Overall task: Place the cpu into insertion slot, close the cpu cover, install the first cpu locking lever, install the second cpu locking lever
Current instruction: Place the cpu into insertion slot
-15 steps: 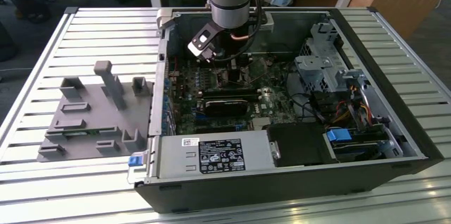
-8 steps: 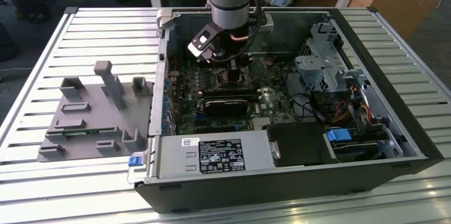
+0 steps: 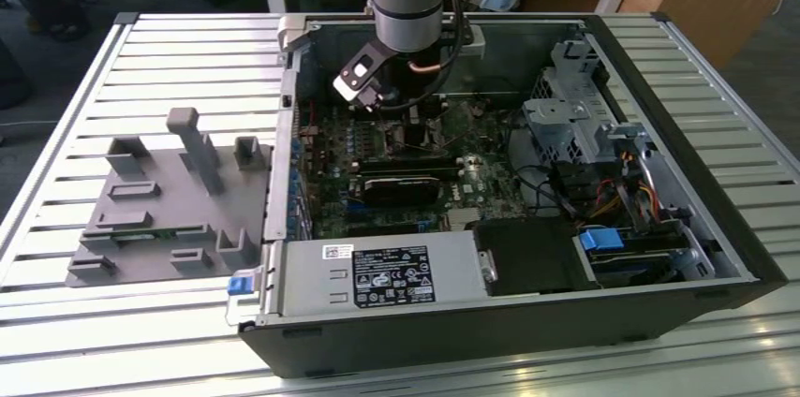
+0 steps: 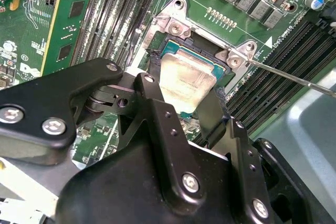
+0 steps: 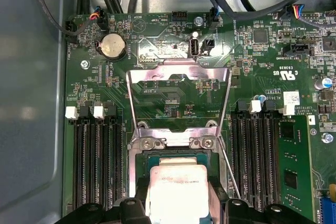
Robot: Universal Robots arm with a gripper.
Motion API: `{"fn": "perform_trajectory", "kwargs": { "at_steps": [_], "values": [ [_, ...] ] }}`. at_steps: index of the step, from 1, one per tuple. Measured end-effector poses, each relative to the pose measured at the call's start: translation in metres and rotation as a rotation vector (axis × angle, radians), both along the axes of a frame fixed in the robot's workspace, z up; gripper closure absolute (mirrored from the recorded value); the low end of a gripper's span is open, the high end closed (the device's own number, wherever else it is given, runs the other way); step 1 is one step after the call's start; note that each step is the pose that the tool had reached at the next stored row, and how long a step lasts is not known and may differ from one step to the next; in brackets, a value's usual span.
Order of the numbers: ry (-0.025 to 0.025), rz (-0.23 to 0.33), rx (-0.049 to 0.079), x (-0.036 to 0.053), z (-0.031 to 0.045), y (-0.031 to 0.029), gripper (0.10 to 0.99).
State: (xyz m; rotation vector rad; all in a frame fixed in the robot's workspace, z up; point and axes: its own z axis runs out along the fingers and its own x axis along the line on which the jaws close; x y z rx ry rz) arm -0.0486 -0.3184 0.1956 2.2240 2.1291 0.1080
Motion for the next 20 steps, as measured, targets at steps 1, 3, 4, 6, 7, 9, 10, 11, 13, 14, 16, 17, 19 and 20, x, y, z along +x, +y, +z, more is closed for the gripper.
{"fn": "perform_trajectory", "kwargs": {
  "at_steps": [1,3,4,6,7,9,10,11,13,14,16,17,19,20],
  "values": [
    [0.0000,0.000,0.000,0.0000,0.0000,0.0000,0.561],
    [0.0000,0.000,0.000,0.0000,-0.0001,0.0000,0.549],
    [0.0000,0.000,0.000,0.0000,-0.0001,0.0000,0.549],
    [0.0000,0.000,0.000,0.0000,-0.0002,0.0000,0.486],
    [0.0000,0.000,0.000,0.0000,-0.0002,0.0000,0.486],
    [-0.0001,0.000,0.000,0.0000,-0.0002,0.0000,0.486],
    [0.0000,0.000,0.000,0.0000,0.0002,0.0000,0.486],
    [-0.0001,0.000,0.000,0.0000,0.0007,0.0001,0.486],
    [-0.0001,0.000,0.000,0.0000,0.0023,0.0000,0.486],
    [0.0000,0.000,0.000,0.0000,0.0033,0.0001,0.486],
    [0.0001,0.000,0.000,0.0000,0.0059,0.0001,0.486],
    [0.0004,0.000,0.000,0.0000,0.0073,0.0001,0.486],
    [0.0012,0.000,0.000,0.0002,0.0103,0.0000,0.486],
    [0.0018,0.000,0.000,0.0002,0.0118,0.0000,0.486]
  ]
}}
